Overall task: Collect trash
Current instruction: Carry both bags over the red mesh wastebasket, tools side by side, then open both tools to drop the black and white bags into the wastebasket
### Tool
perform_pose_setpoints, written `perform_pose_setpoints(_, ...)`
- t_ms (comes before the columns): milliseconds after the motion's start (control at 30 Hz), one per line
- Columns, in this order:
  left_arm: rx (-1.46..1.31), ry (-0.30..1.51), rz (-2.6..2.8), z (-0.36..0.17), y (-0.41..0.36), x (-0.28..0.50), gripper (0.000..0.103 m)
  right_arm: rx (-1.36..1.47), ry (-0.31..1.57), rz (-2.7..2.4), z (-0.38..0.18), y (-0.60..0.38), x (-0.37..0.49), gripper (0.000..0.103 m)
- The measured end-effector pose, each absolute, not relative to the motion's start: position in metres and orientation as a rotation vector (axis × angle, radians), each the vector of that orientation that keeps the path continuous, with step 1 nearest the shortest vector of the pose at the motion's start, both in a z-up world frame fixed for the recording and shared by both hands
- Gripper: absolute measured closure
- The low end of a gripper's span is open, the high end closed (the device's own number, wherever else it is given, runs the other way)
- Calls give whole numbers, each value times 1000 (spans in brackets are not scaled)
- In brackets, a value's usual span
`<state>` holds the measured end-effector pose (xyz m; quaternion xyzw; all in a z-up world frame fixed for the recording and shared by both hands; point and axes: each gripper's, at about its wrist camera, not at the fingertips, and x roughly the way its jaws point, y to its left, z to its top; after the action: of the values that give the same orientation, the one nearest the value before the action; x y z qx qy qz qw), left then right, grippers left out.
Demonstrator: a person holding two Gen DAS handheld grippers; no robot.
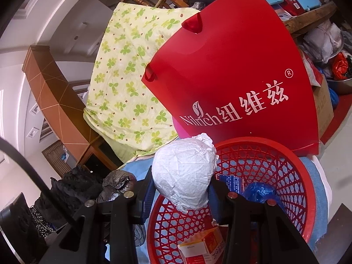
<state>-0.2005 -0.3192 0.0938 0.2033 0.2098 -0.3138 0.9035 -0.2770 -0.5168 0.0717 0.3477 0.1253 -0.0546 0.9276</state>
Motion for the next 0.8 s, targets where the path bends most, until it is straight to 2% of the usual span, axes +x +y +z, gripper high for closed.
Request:
perform_pose_setpoints(500,372,500,-723,88,-334,-189,62,797,248,-137,65,-532,-284,55)
perform_pose_setpoints(600,349,517,-779,87,-340,-185,62,836,245,-156,61,-539,-286,46)
perform_pose_setpoints(633,346,519,-788,87,-342,-183,61,854,239,-167,60,-541,-288,39)
perform_pose_setpoints(667,344,519,-797,87,-345,-182,56,866,233,-174,59,-543,-289,38)
perform_pose_setpoints(700,341,517,-805,88,-347,-180,46,877,226,-177,58,-544,-290,38)
perform_pose_setpoints(800,328,497,-816,90,-347,-178,39,907,200,-187,58,-549,-293,38)
